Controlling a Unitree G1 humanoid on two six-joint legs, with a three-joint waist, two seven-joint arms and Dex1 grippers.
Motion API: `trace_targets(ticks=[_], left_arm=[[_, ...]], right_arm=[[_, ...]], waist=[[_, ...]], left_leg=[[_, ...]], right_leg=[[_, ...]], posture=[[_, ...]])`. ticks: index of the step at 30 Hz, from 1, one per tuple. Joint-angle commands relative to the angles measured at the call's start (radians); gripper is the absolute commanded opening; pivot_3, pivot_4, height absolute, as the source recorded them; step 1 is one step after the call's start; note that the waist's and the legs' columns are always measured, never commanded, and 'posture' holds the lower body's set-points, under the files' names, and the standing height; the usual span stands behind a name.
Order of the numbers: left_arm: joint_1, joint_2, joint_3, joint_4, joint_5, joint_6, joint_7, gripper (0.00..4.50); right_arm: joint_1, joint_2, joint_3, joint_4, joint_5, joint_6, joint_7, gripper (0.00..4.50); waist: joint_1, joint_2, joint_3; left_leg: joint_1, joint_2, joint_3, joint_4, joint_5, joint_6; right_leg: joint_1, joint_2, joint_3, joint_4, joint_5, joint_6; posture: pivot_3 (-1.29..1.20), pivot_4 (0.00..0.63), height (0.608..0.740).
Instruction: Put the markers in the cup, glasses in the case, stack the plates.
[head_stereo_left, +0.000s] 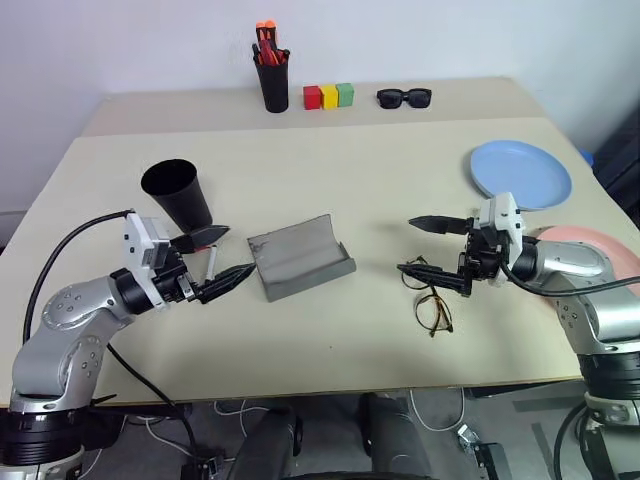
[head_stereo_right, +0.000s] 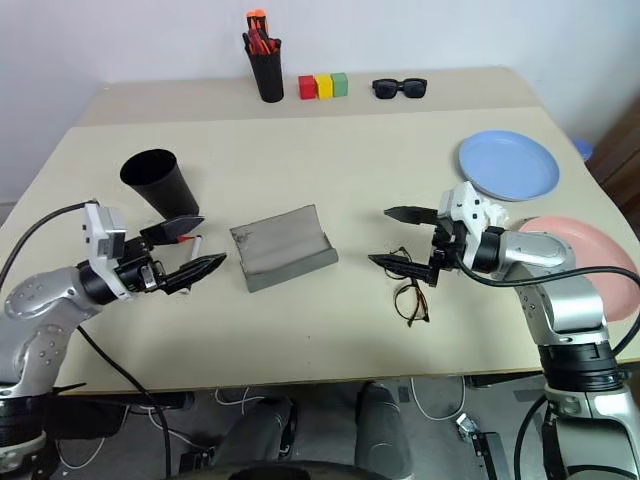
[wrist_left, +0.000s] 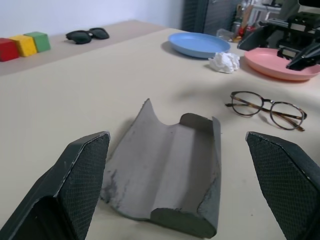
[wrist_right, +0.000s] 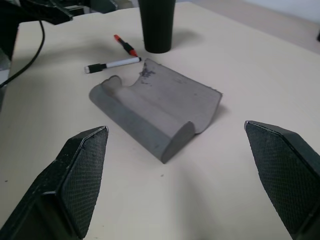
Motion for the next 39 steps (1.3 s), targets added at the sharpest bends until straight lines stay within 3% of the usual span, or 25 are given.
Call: trace_targets(ticks=[1,13,19,26,29,39], left_arm=[[-0.007,0.003,0.016,-0.003,0.0,-0.03,-0.008,4.5],[-0.037,0.079,0.051,0.157,0.048,-0.115,-0.08,4.5],[-0.013,0.159,0.131,0.273,0.061,-0.174,-0.159,4.5],[-0.137,0.249,0.06,0.527,0.182,-0.267,-0.236,4.5],[-0.237,0.282,-0.033,0.7,0.29,-0.345,-0.3,4.5],[-0.572,0.245,-0.209,1.17,0.474,-0.526,-0.438,4.5]], right_arm=[[-0.02,-0.006,-0.022,-0.034,0.0,-0.013,-0.01,4.46],[0.008,0.032,0.002,-0.081,-0.017,-0.024,-0.064,4.46],[0.011,0.083,0.054,-0.158,0.015,0.037,-0.089,4.46],[0.003,0.078,0.046,-0.189,0.084,0.14,-0.095,4.46],[0.021,0.076,0.035,-0.207,0.101,0.16,-0.1,4.46],[0.089,0.083,0.018,-0.279,0.095,0.157,-0.156,4.46]], waist=[[0.001,0.0,0.0],[0.001,0.0,0.0],[-0.002,0.0,0.0],[0.005,0.0,0.0],[0.003,0.0,0.0],[0.0,-0.001,0.0]], left_leg=[[0.0,0.0,0.0,0.0,0.0,0.0],[-0.001,0.0,0.0,0.0,0.0,0.0],[-0.001,0.002,0.0,-0.002,0.0,0.0],[-0.001,0.004,0.0,-0.001,0.0,0.0],[-0.001,0.003,0.0,-0.001,0.0,0.0],[-0.001,0.002,0.0,-0.001,0.0,0.0]], right_leg=[[0.0,0.0,0.0,0.0,0.0,0.0],[0.0,0.001,0.0,0.0,0.0,0.0],[-0.002,0.002,0.0,0.0,0.0,0.0],[-0.001,0.002,0.0,0.0,0.001,-0.001],[-0.001,0.003,0.0,0.0,0.001,-0.001],[-0.002,0.004,0.0,0.0,0.002,0.0]], posture=[[0.0,0.15,0.74],[0.0,0.15,0.74],[0.0,0.15,0.74],[0.0,0.15,0.74],[0.0,0.15,0.74],[0.0,0.15,0.74]])
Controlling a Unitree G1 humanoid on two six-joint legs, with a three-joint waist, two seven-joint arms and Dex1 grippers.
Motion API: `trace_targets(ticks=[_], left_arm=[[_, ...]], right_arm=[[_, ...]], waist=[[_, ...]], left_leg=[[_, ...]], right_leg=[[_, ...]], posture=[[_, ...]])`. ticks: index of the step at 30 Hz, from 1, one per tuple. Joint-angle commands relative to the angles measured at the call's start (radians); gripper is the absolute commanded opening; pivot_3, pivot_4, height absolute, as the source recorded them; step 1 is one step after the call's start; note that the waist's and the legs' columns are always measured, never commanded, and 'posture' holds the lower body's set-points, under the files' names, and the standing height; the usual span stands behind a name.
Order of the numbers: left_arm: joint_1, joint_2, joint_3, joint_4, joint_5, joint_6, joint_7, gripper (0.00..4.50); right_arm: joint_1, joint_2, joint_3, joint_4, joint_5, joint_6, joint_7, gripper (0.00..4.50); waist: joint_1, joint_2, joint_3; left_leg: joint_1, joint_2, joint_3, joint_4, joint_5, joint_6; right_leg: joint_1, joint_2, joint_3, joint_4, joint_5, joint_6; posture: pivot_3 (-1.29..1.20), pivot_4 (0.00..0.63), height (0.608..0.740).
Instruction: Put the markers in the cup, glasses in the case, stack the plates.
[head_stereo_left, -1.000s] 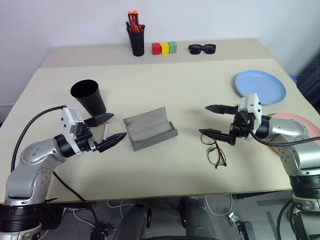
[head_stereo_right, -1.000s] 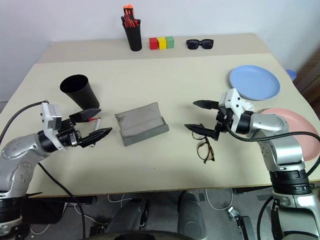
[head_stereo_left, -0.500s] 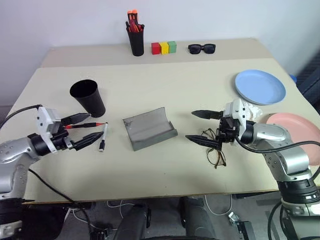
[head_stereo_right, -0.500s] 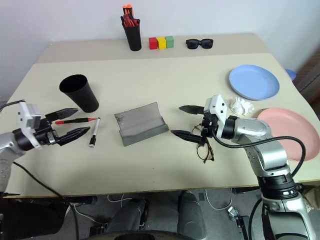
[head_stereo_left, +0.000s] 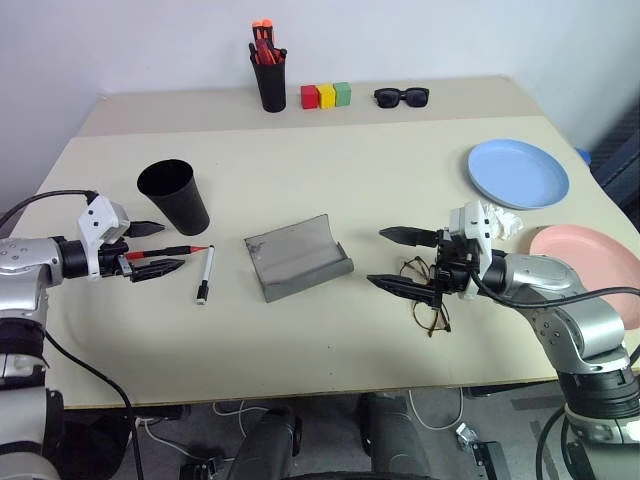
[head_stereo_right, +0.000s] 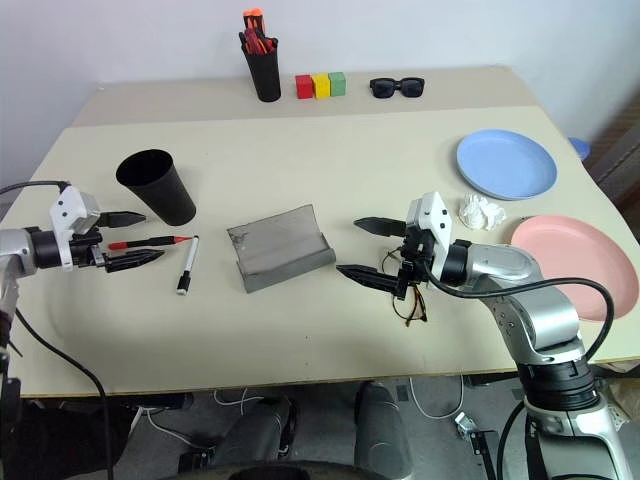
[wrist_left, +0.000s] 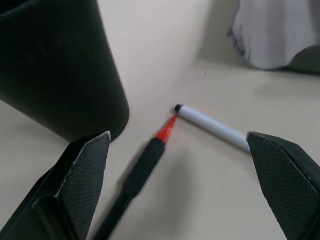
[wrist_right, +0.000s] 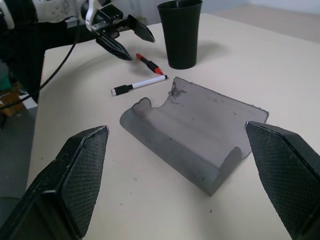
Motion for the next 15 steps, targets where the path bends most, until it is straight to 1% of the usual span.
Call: trace_targets(ticks=[1,5,11,15], left_arm=[[-0.076,0.004,-0.045,0.106,0.063,-0.046,-0.049,4.5],[-0.128,-0.009,-0.08,0.23,0.123,-0.114,-0.05,4.5],[-0.178,-0.033,-0.087,0.338,0.176,-0.182,0.038,4.5],[-0.187,-0.056,-0.096,0.386,0.219,-0.213,0.136,4.5]], right_arm=[[0.015,-0.003,-0.029,-0.059,0.016,-0.011,-0.015,4.46],[0.03,-0.004,-0.036,-0.074,0.007,-0.018,-0.029,4.46],[0.054,-0.014,-0.049,-0.093,0.012,-0.01,-0.038,4.46],[0.056,-0.018,-0.052,-0.098,0.016,-0.005,-0.043,4.46]], waist=[[0.0,0.0,0.0],[-0.002,0.0,0.0],[0.001,-0.001,0.0],[0.002,-0.001,0.0]], left_leg=[[0.0,0.0,0.0,0.0,0.0,0.0],[0.0,0.0,0.0,0.0,0.0,0.0],[0.0,0.0,0.0,0.002,0.0,0.0],[0.0,0.0,0.0,0.002,0.0,0.0]], right_leg=[[0.0,0.0,0.0,0.0,0.0,0.0],[0.0,0.0,0.0,0.0,0.0,0.0],[0.0,0.0,0.0,0.001,0.0,0.001],[0.0,0.0,0.0,0.001,0.0,0.001]], posture=[[0.0,0.15,0.74],[0.0,0.15,0.74],[0.0,0.15,0.74],[0.0,0.15,0.74]])
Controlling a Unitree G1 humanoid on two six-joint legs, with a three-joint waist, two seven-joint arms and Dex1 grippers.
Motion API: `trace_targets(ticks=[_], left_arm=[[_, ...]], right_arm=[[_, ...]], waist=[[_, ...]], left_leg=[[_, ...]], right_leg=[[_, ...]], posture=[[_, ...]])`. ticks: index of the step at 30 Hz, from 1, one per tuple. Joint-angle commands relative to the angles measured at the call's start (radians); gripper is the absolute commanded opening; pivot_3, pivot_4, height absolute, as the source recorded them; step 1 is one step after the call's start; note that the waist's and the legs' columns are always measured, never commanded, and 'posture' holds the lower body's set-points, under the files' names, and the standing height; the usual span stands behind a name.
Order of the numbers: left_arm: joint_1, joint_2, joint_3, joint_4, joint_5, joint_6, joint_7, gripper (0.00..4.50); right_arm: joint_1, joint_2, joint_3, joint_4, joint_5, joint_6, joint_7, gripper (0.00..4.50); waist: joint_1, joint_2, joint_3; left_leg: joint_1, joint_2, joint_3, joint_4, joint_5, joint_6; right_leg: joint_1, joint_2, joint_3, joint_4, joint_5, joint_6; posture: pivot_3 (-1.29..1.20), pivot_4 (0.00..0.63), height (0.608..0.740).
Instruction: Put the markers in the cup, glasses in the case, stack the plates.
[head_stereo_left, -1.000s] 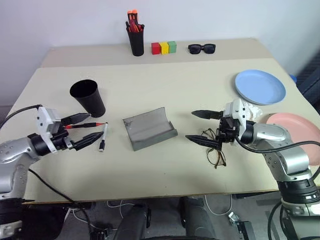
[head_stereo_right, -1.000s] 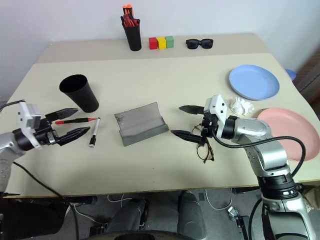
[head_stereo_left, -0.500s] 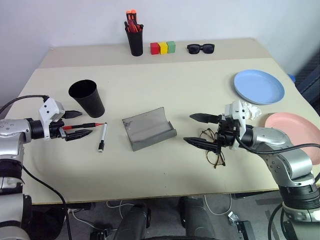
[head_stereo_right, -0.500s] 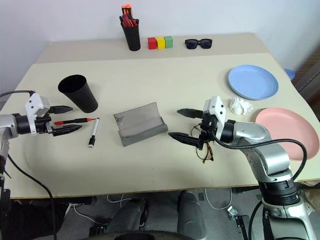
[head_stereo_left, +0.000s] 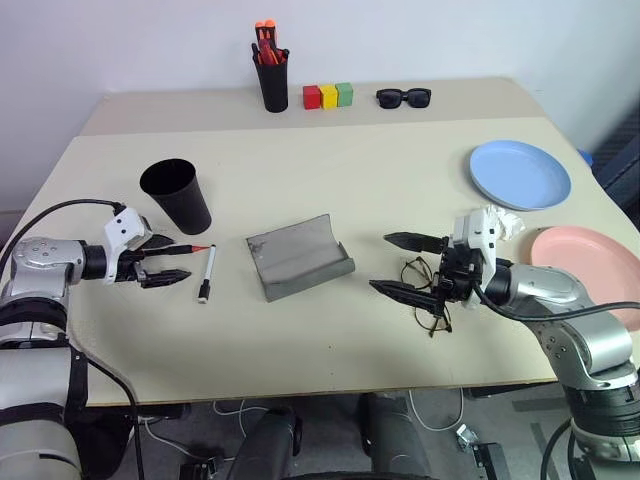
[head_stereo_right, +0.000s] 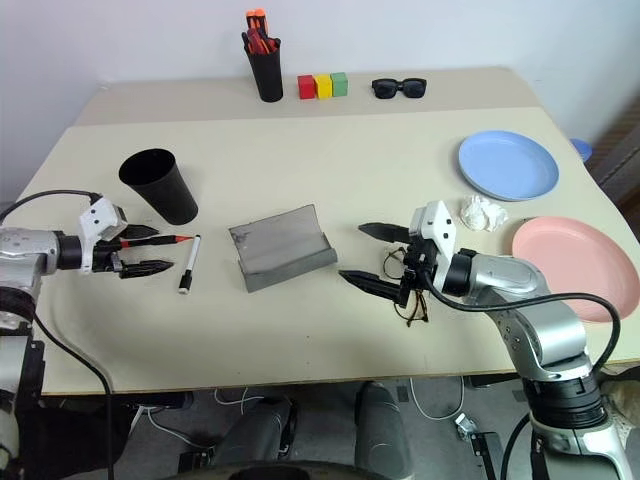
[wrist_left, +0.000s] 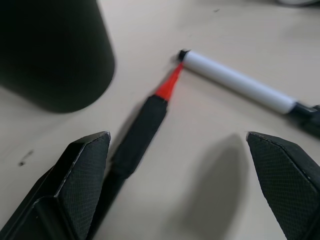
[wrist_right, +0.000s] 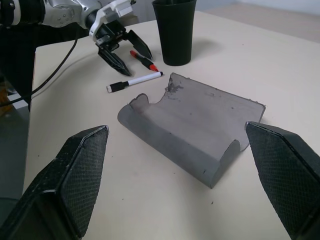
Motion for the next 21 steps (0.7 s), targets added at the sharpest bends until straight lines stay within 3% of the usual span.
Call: trace_targets(ticks=[1,2,5,12,13,18,21], left_arm=[[-0.02,-0.007,-0.001,0.034,0.036,-0.016,0.062,4.5],[-0.02,-0.009,-0.005,0.042,0.04,0.009,0.04,4.5],[-0.008,0.001,-0.017,0.045,0.046,0.073,-0.038,3.65],[0.02,0.031,-0.036,-0.009,0.055,0.182,-0.145,0.23],[0.026,0.038,-0.039,-0.022,0.053,0.21,-0.169,0.05],[0.07,0.073,-0.044,-0.122,0.035,0.337,-0.277,0.05],[0.121,0.092,-0.01,-0.258,-0.062,0.433,-0.323,0.05]], right_arm=[[0.001,-0.012,-0.027,-0.047,0.016,-0.007,-0.005,4.46],[0.002,-0.013,-0.026,-0.047,0.015,-0.007,-0.006,4.46],[-0.001,-0.013,-0.026,-0.046,0.011,-0.01,-0.012,4.5],[-0.009,-0.016,-0.022,-0.032,-0.002,-0.02,-0.011,4.5],[-0.012,-0.014,-0.021,-0.028,-0.004,-0.021,-0.011,4.5],[-0.027,-0.011,-0.012,-0.003,-0.022,-0.035,-0.003,4.5],[-0.037,-0.011,-0.009,0.012,-0.028,-0.044,0.003,4.5]], waist=[[0.002,0.0,0.0],[0.001,0.0,0.0],[0.0,0.0,0.0],[-0.007,0.001,-0.001],[-0.007,0.001,-0.001],[-0.012,0.001,-0.001],[-0.012,0.001,-0.001]], left_leg=[[0.0,0.0,0.0,0.0,0.0,0.0],[0.0,0.0,0.0,0.0,0.0,0.0],[0.001,0.0,0.0,0.001,0.0,0.0],[0.002,0.0,0.0,0.001,0.0,0.0],[0.002,0.0,0.001,0.001,0.0,0.0],[0.002,0.0,0.001,0.0,0.0,0.001],[0.002,0.001,0.002,0.0,0.0,0.001]], right_leg=[[0.0,0.0,0.0,0.0,0.0,0.0],[0.0,0.0,0.0,0.0,0.0,0.0],[0.001,0.0,0.0,0.001,0.0,0.0],[0.001,0.0,0.0,0.001,0.0,0.0],[0.001,0.0,0.0,0.001,0.0,0.0],[0.001,0.001,0.001,0.001,0.0,0.0],[0.001,0.001,0.001,0.001,0.0,0.0]], posture=[[0.0,0.15,0.74],[0.0,0.15,0.74],[0.0,0.15,0.74],[0.0,0.15,0.74],[0.0,0.15,0.74],[0.0,0.15,0.74],[0.0,0.15,0.74]])
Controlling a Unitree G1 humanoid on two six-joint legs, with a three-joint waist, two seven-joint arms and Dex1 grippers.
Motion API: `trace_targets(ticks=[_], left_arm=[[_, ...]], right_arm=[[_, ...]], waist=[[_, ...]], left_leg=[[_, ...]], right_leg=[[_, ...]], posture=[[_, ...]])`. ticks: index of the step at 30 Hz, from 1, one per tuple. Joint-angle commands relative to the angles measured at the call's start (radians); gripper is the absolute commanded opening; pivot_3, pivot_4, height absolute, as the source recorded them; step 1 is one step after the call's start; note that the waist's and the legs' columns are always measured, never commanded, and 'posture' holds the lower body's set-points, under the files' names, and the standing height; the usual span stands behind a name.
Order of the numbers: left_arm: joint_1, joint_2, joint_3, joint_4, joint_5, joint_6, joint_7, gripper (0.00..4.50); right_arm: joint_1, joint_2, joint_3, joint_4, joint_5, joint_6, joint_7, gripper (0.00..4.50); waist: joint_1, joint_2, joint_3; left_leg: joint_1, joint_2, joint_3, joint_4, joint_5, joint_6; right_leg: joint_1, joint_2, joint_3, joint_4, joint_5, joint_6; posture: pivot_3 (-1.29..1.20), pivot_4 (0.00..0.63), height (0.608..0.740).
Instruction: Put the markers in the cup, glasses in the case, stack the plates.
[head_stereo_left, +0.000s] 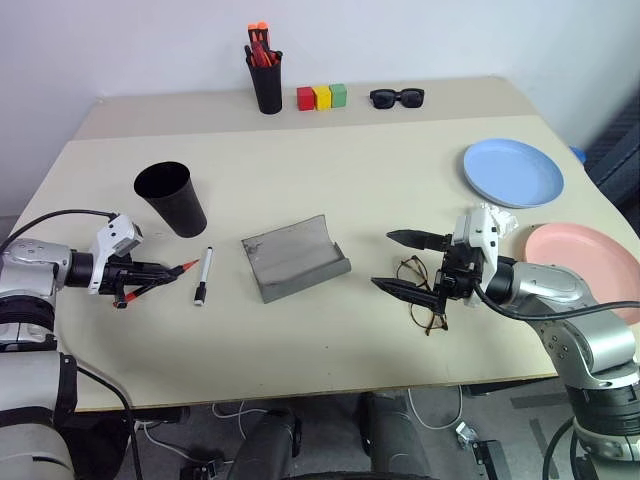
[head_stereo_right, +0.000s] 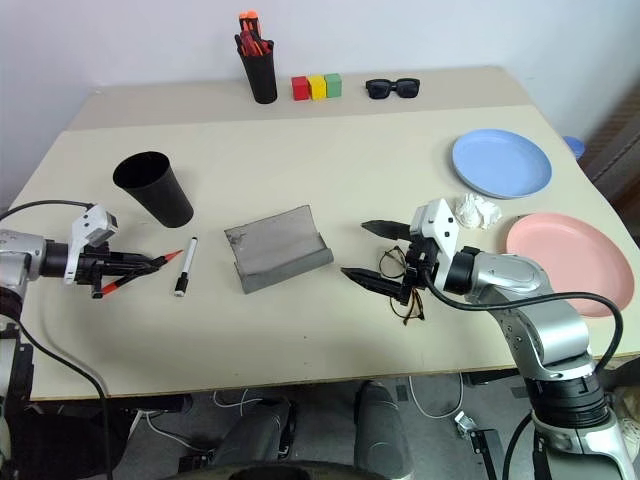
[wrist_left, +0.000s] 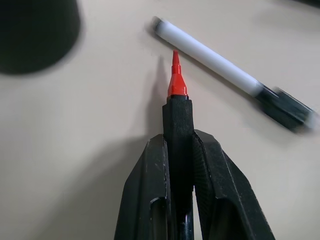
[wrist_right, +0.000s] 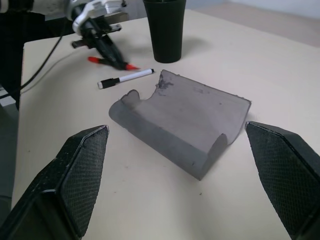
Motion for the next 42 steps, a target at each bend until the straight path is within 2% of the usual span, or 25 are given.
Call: trace_targets(ticks=[1,5,10,12,14,17,20,25,33,40,42], left_arm=[[0.085,0.035,0.012,-0.162,-0.122,0.118,-0.056,0.05],[0.157,0.013,0.149,-0.424,-0.321,0.23,-0.04,0.05],[0.139,-0.092,0.328,-0.664,-0.532,0.384,0.149,0.05],[0.117,-0.142,0.368,-0.731,-0.575,0.394,0.234,0.05],[0.069,-0.216,0.399,-0.761,-0.575,0.313,0.349,0.05],[0.001,-0.275,0.415,-0.721,-0.535,0.205,0.471,0.05],[-0.083,-0.308,0.439,-0.577,-0.465,-0.024,0.587,0.05],[-0.178,-0.328,0.43,-0.379,-0.409,-0.212,0.672,0.05],[-0.195,-0.353,0.423,-0.168,-0.378,-0.354,0.73,0.05],[-0.147,-0.389,0.414,-0.132,-0.379,-0.364,0.731,0.05],[-0.128,-0.386,0.412,-0.146,-0.378,-0.368,0.72,1.1]], right_arm=[[-0.026,-0.004,-0.011,0.005,-0.004,-0.027,0.011,4.5],[-0.032,-0.002,-0.014,0.024,-0.005,-0.038,0.022,4.5],[-0.047,0.017,-0.019,0.048,0.004,-0.054,0.027,4.5],[-0.06,0.031,-0.022,0.052,0.022,-0.042,0.024,4.5],[-0.079,0.043,-0.024,0.057,0.043,-0.021,0.023,4.5],[-0.093,0.047,-0.025,0.058,0.055,-0.017,0.027,4.5],[-0.105,0.065,-0.047,0.057,0.103,0.005,0.013,4.5],[-0.105,0.092,-0.06,0.024,0.152,0.013,0.003,4.5],[-0.107,0.093,-0.054,0.022,0.127,-0.001,-0.02,4.5],[-0.103,0.089,-0.048,0.019,0.11,-0.008,-0.021,4.5],[-0.103,0.087,-0.047,0.022,0.104,-0.009,-0.019,4.5]], waist=[[0.0,0.0,0.0],[0.009,-0.002,0.001],[0.015,-0.002,0.001],[0.011,-0.002,0.001],[0.011,-0.002,0.001],[0.01,-0.002,0.001],[0.01,-0.002,0.001],[0.014,-0.002,0.001],[0.011,-0.003,0.001],[0.011,-0.003,0.001],[0.01,-0.003,0.001]], left_leg=[[0.0,0.0,0.0,0.0,0.0,0.0],[-0.002,0.004,0.0,0.001,0.0,0.0],[-0.003,0.004,-0.001,0.003,0.0,0.0],[-0.002,0.004,-0.001,0.003,0.0,0.0],[-0.003,0.004,-0.001,0.003,0.0,-0.001],[-0.003,0.005,-0.001,0.003,0.001,-0.002],[-0.002,0.004,0.0,0.003,0.001,-0.002],[-0.003,0.004,0.001,0.003,0.001,-0.003],[-0.004,0.003,0.001,0.005,0.001,-0.002],[-0.003,0.003,0.001,0.005,0.0,-0.002],[-0.003,0.003,0.001,0.005,0.0,-0.002]], right_leg=[[0.0,0.0,0.0,0.0,0.0,0.0],[-0.001,0.001,0.0,0.0,0.0,0.0],[0.0,0.001,0.0,-0.001,0.001,0.0],[0.0,0.001,0.0,-0.001,0.001,0.0],[-0.001,0.001,0.0,0.0,0.001,0.0],[-0.001,0.001,0.0,-0.001,0.003,-0.002],[-0.001,0.002,0.0,-0.002,0.003,-0.002],[-0.001,0.002,0.0,-0.003,0.005,-0.002],[-0.001,0.002,0.0,-0.003,0.006,-0.001],[0.0,0.002,0.0,-0.003,0.006,-0.001],[-0.001,0.002,0.0,-0.003,0.006,-0.001]], posture=[[0.0,0.15,0.74],[0.0,0.15,0.74],[0.0,0.15,0.74],[0.0,0.15,0.74],[0.0,0.15,0.74],[0.0,0.15,0.74],[0.0,0.15,0.74],[0.0,0.15,0.74],[0.0,0.15,0.74],[0.0,0.15,0.74],[0.0,0.15,0.74]])
